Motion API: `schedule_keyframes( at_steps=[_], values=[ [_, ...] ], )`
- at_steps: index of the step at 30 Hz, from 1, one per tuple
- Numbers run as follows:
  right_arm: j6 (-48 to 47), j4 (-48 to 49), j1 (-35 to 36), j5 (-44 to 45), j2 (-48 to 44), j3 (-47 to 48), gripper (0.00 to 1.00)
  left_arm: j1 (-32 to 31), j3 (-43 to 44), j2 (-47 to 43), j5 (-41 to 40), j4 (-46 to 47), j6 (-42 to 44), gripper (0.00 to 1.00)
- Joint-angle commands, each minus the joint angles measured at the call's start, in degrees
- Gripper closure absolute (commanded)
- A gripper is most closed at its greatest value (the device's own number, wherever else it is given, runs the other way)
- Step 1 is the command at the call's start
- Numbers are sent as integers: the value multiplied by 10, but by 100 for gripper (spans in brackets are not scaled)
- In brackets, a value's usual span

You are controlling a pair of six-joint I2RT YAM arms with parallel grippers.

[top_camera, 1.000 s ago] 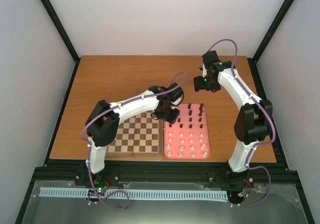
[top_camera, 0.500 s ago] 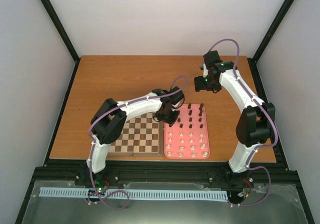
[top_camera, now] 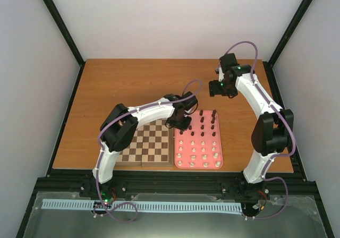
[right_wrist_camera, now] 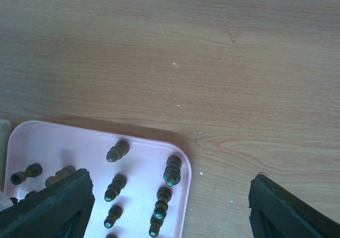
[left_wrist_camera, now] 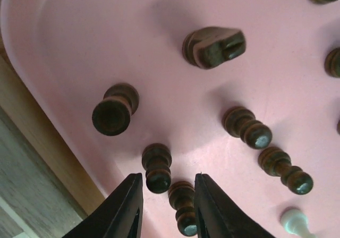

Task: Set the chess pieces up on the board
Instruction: Pick up the chess piece from the storage box.

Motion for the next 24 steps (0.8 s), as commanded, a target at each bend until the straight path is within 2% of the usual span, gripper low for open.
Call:
schedule_keyframes(
  at_steps=[1,13,18,22,24],
  values=[
    [-5,4,-4,-3,-5,1,21,-2,31,5,-8,6,6,67],
    [-6,5,-7,-10,-3,0,21,-2,43,21,-14,4,11,67],
    [-7,4,-7,-11,-2,0,21,-1,44,25,-16,2,12,71],
    [-7,4,-7,-12,-1,-1,21,0,44,25,-23,2,11,81],
    [-8,5,-8,-13,0,-1,21,0,44,25,-25,2,10,83]
  ],
)
